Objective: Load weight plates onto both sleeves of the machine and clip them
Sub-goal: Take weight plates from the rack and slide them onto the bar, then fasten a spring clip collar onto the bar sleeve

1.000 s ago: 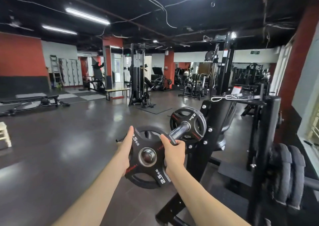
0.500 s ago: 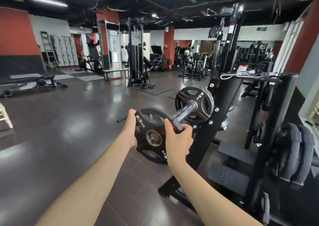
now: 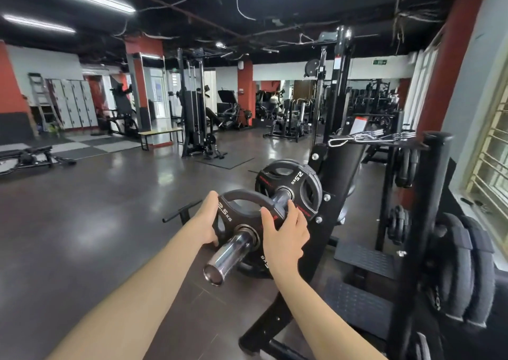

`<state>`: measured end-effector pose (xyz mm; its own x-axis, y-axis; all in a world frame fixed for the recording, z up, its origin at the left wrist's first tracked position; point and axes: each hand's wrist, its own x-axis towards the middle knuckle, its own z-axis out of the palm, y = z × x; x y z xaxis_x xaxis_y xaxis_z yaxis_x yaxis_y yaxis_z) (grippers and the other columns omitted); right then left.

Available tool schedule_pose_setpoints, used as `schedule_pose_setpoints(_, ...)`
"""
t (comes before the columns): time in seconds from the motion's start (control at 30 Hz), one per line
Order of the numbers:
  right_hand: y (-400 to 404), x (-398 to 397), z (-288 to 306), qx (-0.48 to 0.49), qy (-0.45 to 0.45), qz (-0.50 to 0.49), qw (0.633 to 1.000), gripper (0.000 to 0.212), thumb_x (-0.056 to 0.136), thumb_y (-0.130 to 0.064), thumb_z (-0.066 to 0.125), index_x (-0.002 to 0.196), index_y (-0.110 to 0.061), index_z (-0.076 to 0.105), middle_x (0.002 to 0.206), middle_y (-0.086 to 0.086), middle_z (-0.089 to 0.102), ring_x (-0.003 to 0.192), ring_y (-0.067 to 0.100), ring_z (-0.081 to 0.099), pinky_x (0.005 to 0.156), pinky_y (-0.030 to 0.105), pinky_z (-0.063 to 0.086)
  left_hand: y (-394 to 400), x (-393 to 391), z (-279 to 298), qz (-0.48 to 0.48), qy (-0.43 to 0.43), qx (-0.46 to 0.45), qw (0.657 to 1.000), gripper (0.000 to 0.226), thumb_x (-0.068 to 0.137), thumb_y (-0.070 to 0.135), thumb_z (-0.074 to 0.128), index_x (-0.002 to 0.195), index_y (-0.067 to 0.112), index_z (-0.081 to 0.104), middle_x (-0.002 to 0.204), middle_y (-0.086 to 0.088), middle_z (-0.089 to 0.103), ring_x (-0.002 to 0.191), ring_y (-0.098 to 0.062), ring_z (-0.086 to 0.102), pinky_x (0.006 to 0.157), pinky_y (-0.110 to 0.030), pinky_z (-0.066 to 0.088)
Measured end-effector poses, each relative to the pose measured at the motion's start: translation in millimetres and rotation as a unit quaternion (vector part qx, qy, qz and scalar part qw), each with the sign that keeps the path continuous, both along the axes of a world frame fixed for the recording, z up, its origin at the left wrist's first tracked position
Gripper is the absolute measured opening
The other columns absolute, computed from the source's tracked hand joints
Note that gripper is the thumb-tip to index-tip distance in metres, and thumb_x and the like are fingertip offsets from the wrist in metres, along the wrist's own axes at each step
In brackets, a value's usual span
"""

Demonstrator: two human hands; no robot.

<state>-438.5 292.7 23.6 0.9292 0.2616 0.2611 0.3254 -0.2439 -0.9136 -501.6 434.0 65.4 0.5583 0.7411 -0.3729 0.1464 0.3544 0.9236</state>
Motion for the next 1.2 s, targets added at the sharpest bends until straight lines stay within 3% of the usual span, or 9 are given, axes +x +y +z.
schedule_pose_setpoints(0.1, 12, 35, -1, -0.042, -0.033, -0.012, 0.998, 0.078, 0.095, -0.061, 0.051, 0.161, -0.035, 0.018, 0.169, -0.002, 0.012, 0.154, 0.026, 0.008, 0.111, 0.062, 0.031, 13, 34, -1, -0.040, 0.049, 0.011, 0.998, 0.047, 0.084, 0.052, 0.044, 0.097, 0.013, 0.067, 0.094, -0.014, 0.076, 0.089, -0.032, 0.070, 0.091, -0.048, 0.051)
schedule_pose_setpoints(0.17, 20, 57, 0, -0.067, -0.042, -0.018, 0.997, 0.080, 0.096, -0.063, 0.048, 0.162, -0.036, 0.012, 0.171, -0.002, 0.006, 0.155, 0.027, 0.005, 0.111, 0.062, 0.033, 17, 52, 4, -0.064, 0.033, -0.003, 0.997, 0.060, 0.093, 0.066, 0.042, 0.092, 0.011, 0.067, 0.084, -0.016, 0.072, 0.061, -0.027, 0.072, 0.058, -0.036, 0.057)
schedule_pose_setpoints(0.23, 27, 80, 3, -0.097, -0.054, -0.028, 0.993, 0.081, 0.097, -0.063, 0.046, 0.162, -0.036, 0.006, 0.171, -0.002, 0.000, 0.157, 0.028, 0.000, 0.112, 0.061, 0.033, 20, 75, 5, -0.063, 0.044, -0.003, 0.997, 0.072, 0.094, 0.074, 0.034, 0.089, 0.009, 0.066, 0.080, -0.017, 0.071, 0.059, -0.027, 0.071, 0.050, -0.033, 0.053)
schedule_pose_setpoints(0.5, 55, 154, 11, -0.171, -0.122, -0.043, 0.977, 0.083, 0.097, -0.068, 0.040, 0.163, -0.036, 0.000, 0.171, 0.000, -0.015, 0.156, 0.032, -0.016, 0.116, 0.065, 0.026, 63, 159, -7, -0.052, 0.099, 0.016, 0.994, 0.045, 0.087, 0.041, 0.043, 0.112, 0.011, 0.067, 0.123, -0.021, 0.069, 0.120, -0.035, 0.062, 0.105, -0.048, 0.042)
schedule_pose_setpoints(0.6, 61, 172, 8, -0.168, -0.119, -0.057, 0.977, 0.082, 0.096, -0.068, 0.039, 0.163, -0.038, 0.001, 0.171, 0.000, -0.014, 0.156, 0.032, -0.016, 0.117, 0.062, 0.025, 60, 178, 1, -0.039, 0.066, 0.006, 0.997, 0.048, 0.096, 0.044, 0.034, 0.102, 0.007, 0.064, 0.122, -0.022, 0.069, 0.116, -0.035, 0.064, 0.104, -0.048, 0.045)
schedule_pose_setpoints(0.77, 63, 195, 10, -0.153, -0.084, -0.050, 0.983, 0.078, 0.096, -0.067, 0.041, 0.162, -0.039, 0.008, 0.172, -0.006, -0.003, 0.157, 0.029, -0.009, 0.121, 0.058, 0.024, 77, 216, 2, -0.042, 0.069, 0.032, 0.996, 0.048, 0.103, 0.039, 0.030, 0.131, 0.004, 0.048, 0.137, -0.020, 0.054, 0.123, -0.041, 0.051, 0.108, -0.058, 0.037)
schedule_pose_setpoints(0.9, 63, 199, 14, -0.145, -0.072, -0.043, 0.986, 0.073, 0.096, -0.065, 0.046, 0.159, -0.038, 0.020, 0.170, -0.006, 0.011, 0.157, 0.026, 0.004, 0.121, 0.060, 0.023, 78, 224, 1, -0.077, 0.133, 0.111, 0.982, 0.022, 0.106, 0.011, 0.031, 0.097, -0.001, 0.045, 0.122, -0.029, 0.053, 0.101, -0.043, 0.051, 0.081, -0.026, 0.030)
schedule_pose_setpoints(1.0, 60, 197, 18, -0.137, -0.051, -0.026, 0.989, 0.075, 0.096, -0.065, 0.048, 0.160, -0.039, 0.018, 0.170, -0.007, 0.010, 0.156, 0.025, 0.007, 0.119, 0.061, 0.023, 80, 220, 7, -0.058, 0.096, 0.083, 0.990, 0.045, 0.103, 0.026, 0.033, 0.133, -0.004, 0.047, 0.128, -0.027, 0.054, 0.115, -0.043, 0.053, 0.107, -0.040, 0.034)
schedule_pose_setpoints(1.2, 24, 191, 15, -0.079, -0.028, -0.073, 0.994, 0.080, 0.095, -0.066, 0.047, 0.161, -0.031, 0.019, 0.167, -0.007, 0.022, 0.155, 0.021, 0.011, 0.121, 0.056, 0.022, 45, 245, 48, 0.013, 0.083, 0.475, 0.876, 0.045, 0.095, 0.027, 0.054, 0.138, 0.013, 0.052, 0.143, -0.017, 0.049, 0.132, -0.037, 0.044, 0.109, -0.048, 0.037)
